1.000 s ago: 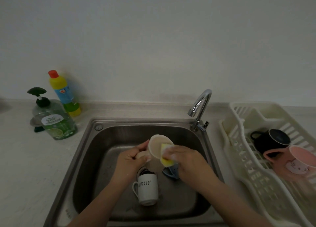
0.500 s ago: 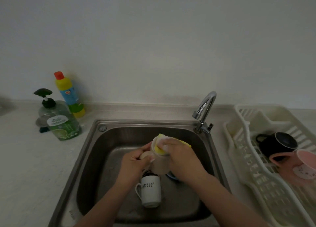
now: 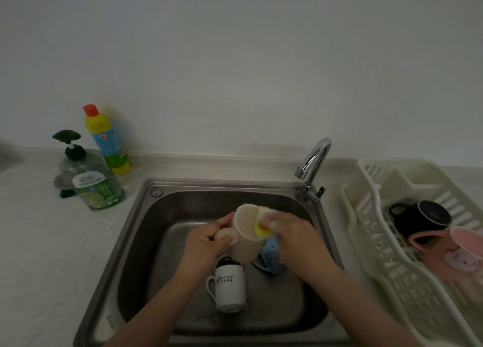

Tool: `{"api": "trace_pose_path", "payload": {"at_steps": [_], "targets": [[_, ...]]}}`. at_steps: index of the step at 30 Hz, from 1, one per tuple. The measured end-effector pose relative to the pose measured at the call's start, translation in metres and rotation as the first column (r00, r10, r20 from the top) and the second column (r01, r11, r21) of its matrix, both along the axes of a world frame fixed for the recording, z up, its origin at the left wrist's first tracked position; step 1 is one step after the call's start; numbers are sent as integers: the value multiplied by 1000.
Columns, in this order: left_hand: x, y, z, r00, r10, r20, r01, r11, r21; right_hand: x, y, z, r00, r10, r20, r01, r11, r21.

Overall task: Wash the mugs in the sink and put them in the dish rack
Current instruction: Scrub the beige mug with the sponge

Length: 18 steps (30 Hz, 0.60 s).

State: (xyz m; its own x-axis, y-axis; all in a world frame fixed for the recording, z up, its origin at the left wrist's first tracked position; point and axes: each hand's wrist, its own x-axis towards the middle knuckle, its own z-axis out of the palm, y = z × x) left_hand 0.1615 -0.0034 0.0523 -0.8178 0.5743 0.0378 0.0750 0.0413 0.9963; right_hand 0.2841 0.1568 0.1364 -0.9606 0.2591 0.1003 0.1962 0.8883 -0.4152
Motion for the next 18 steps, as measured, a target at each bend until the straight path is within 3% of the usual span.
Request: {"api": "trace_pose_path", "payload": {"at_steps": [2, 6, 11, 15, 18], "targets": [[4, 2, 2, 1000, 7, 3, -7, 1000, -3, -14, -4, 0, 1000, -8, -19, 7, 998, -60], [-4, -1, -2, 999, 19, 37, -19, 1000, 17, -7, -24, 7, 980, 198, 23, -198, 980, -17], [-3, -3, -7, 1000, -17, -26, 16, 999, -30, -10, -2, -5, 999, 36, 37, -36, 999, 14], [-6, 0, 0, 999, -12, 47, 12, 1000, 20, -16, -18, -3, 977, 206, 57, -207, 978, 18], [-9, -5, 1, 999, -15, 32, 15, 1000, 6, 8, 2, -6, 992, 124, 16, -124, 992, -10]]}}
